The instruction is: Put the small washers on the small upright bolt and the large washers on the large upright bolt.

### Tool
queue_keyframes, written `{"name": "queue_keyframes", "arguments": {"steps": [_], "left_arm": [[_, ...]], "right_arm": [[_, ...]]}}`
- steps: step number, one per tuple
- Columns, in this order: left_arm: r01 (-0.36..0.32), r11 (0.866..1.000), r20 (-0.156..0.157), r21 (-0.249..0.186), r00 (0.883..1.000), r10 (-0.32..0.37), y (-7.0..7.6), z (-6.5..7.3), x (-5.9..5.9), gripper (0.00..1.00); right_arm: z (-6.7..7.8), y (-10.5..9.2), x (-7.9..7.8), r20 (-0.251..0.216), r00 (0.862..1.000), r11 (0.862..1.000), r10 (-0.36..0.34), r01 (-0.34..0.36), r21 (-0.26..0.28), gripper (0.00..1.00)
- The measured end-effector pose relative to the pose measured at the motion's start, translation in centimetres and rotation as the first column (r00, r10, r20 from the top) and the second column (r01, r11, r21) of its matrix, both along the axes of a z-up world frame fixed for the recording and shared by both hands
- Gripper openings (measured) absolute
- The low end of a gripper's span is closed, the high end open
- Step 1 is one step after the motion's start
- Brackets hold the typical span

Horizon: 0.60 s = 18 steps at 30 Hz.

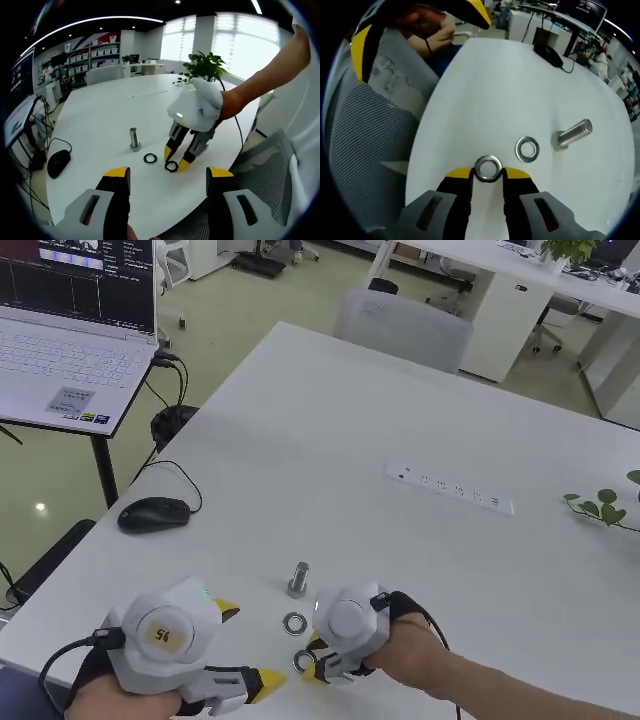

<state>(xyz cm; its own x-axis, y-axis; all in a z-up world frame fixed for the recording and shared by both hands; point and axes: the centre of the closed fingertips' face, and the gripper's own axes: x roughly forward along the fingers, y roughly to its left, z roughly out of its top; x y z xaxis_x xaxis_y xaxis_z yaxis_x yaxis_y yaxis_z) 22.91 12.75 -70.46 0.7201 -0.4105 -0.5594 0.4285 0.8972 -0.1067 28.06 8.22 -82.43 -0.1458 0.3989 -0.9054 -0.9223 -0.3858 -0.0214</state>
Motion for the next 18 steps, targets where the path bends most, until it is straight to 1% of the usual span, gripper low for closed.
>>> {"name": "queue_keyframes", "arguments": {"steps": [3, 8, 13, 18], "left_arm": [[-0.003, 1.000, 0.002, 0.001, 1.000, 0.003, 0.2, 0.1, 0.0, 0.60], [-0.015, 1.000, 0.005, 0.002, 1.000, 0.015, 0.7, 0.2, 0.1, 0.60], [-0.015, 1.000, 0.005, 0.001, 1.000, 0.015, 0.7, 0.1, 0.0, 0.60], [-0.012, 1.000, 0.003, 0.000, 1.000, 0.012, 0.5, 0.0, -0.1, 0.60]], "right_arm": [[0.0, 0.0, 0.1, 0.009, 1.000, 1.000, -0.016, 0.016, 0.004, 0.24], [0.1, -0.3, 0.2, 0.009, 0.999, 0.999, -0.038, 0.038, 0.012, 0.23], [0.8, -0.4, 0.6, -0.011, 0.996, 0.995, -0.089, 0.090, 0.032, 0.23], [1.0, -0.5, 1.0, -0.012, 0.994, 0.993, -0.110, 0.110, 0.039, 0.23]]}}
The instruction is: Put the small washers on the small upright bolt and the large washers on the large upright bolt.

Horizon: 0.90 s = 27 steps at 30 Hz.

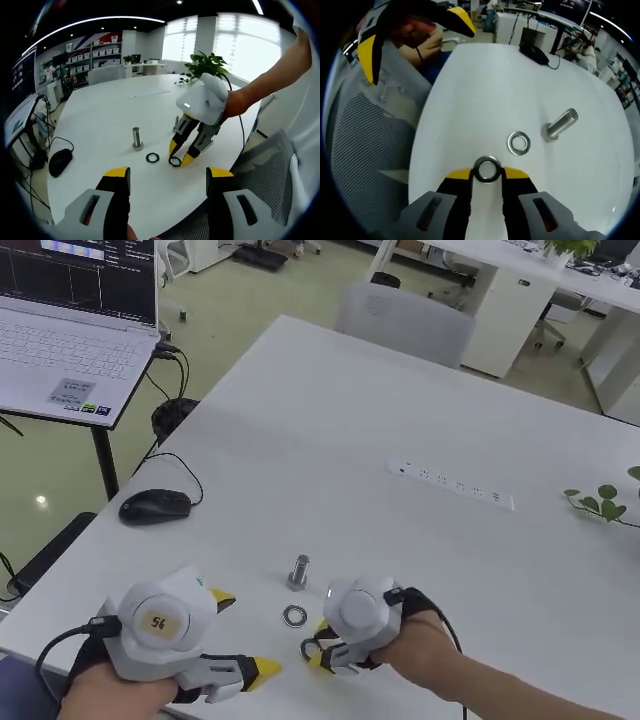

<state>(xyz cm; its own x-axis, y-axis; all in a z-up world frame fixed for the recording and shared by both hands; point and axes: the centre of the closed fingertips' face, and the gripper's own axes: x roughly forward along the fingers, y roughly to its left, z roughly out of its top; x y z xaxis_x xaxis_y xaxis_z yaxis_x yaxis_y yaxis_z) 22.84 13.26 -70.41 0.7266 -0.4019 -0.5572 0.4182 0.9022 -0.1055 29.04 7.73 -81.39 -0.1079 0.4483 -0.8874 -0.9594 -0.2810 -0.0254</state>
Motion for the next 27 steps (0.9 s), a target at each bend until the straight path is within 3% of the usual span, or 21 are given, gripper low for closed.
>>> {"name": "queue_keyframes", "arguments": {"steps": [10, 16, 20, 27], "left_arm": [[-0.009, 1.000, 0.001, -0.002, 1.000, 0.009, 0.3, 0.1, -0.1, 0.60], [-0.009, 1.000, 0.004, -0.003, 1.000, 0.009, 0.2, 0.1, 0.0, 0.60], [-0.011, 1.000, 0.007, -0.007, 1.000, 0.011, 0.1, 0.2, 0.2, 0.60], [-0.011, 1.000, 0.011, -0.012, 1.000, 0.011, 0.0, 0.3, 0.2, 0.60]], "right_arm": [[1.6, 0.6, 1.3, 0.004, 0.999, 0.998, -0.050, 0.050, 0.039, 0.23], [3.6, 1.9, 2.6, 0.029, 0.997, 0.995, -0.070, 0.068, 0.069, 0.23], [4.8, 2.8, 3.7, 0.070, 0.996, 0.995, -0.063, 0.057, 0.081, 0.23], [6.2, 4.2, 5.5, 0.092, 0.993, 0.993, -0.078, 0.069, 0.096, 0.23]]}}
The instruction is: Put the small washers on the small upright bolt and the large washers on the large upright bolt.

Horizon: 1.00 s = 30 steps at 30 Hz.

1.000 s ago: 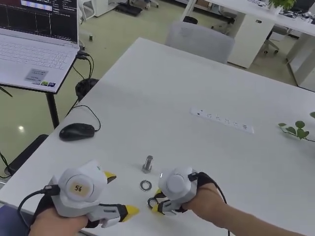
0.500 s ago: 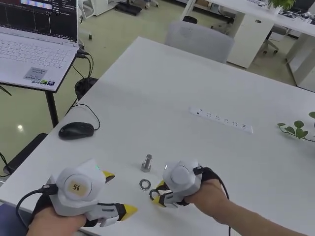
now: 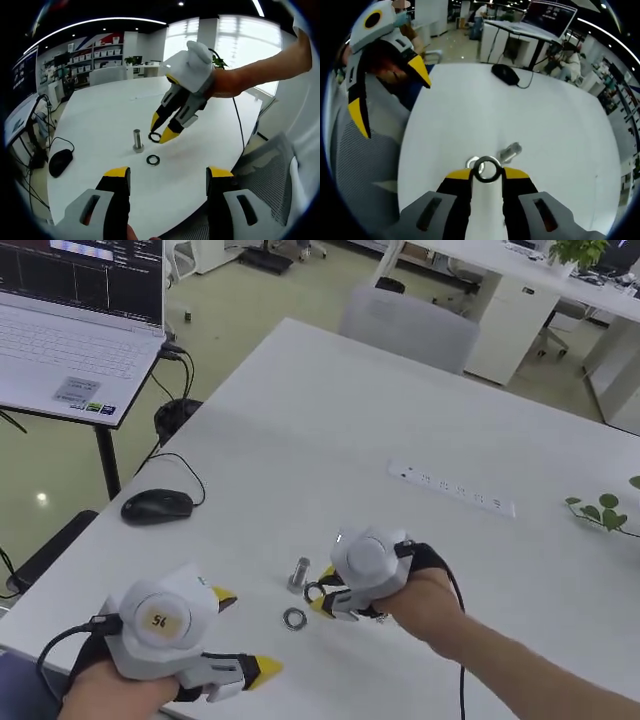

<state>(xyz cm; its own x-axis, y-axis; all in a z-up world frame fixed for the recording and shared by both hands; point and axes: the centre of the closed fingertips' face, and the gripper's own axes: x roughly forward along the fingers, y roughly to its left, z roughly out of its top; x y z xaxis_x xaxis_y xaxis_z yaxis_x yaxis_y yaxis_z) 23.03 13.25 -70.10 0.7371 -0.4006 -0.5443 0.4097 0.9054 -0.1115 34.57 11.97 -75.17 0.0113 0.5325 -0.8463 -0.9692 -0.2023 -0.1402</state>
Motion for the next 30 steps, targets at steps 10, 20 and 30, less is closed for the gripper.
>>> {"name": "queue_keyframes", "arguments": {"steps": [10, 20, 30], "left_arm": [[0.006, 1.000, -0.005, 0.009, 1.000, -0.006, 0.3, -0.1, 0.1, 0.61], [0.008, 1.000, -0.011, 0.009, 1.000, -0.008, 0.2, -0.1, 0.2, 0.61], [0.001, 1.000, -0.017, 0.011, 1.000, 0.000, 0.6, -0.3, 0.1, 0.61]], "right_arm": [[0.9, 1.8, 2.5, 0.006, 1.000, 1.000, -0.029, 0.029, 0.010, 0.23], [0.3, 2.9, 3.3, -0.012, 1.000, 1.000, -0.024, 0.024, -0.013, 0.23], [-0.4, 2.9, 3.3, -0.020, 1.000, 0.999, -0.012, 0.012, -0.050, 0.23]]}}
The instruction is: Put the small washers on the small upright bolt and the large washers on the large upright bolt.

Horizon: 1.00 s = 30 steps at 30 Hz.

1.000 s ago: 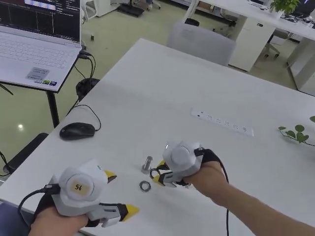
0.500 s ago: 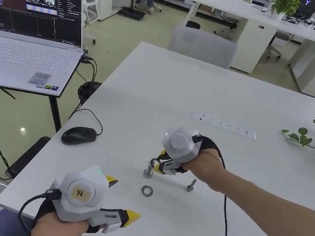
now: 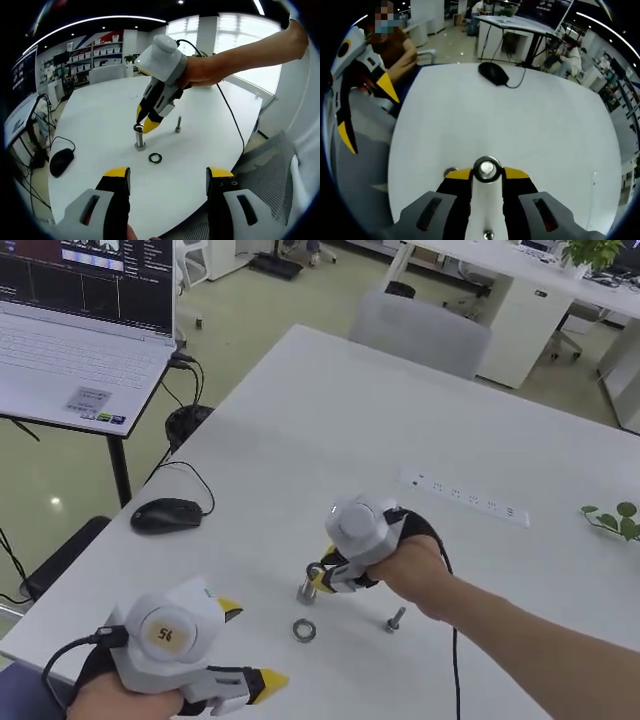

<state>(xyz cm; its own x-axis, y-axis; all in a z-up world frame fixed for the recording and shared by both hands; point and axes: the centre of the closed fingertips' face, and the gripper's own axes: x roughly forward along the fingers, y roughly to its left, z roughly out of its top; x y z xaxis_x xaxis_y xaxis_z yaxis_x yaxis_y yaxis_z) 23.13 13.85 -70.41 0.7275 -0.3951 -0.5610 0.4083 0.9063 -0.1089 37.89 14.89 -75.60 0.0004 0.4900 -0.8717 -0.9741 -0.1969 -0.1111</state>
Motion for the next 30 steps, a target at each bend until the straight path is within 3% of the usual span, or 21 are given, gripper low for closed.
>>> {"name": "queue_keyframes", "arguments": {"steps": [30], "left_arm": [[-0.016, 1.000, -0.006, -0.001, 1.000, 0.016, 0.6, -0.2, -0.3, 0.61]], "right_arm": [[-2.0, 0.6, -0.1, -0.015, 1.000, 0.998, 0.017, -0.018, -0.062, 0.23]]}}
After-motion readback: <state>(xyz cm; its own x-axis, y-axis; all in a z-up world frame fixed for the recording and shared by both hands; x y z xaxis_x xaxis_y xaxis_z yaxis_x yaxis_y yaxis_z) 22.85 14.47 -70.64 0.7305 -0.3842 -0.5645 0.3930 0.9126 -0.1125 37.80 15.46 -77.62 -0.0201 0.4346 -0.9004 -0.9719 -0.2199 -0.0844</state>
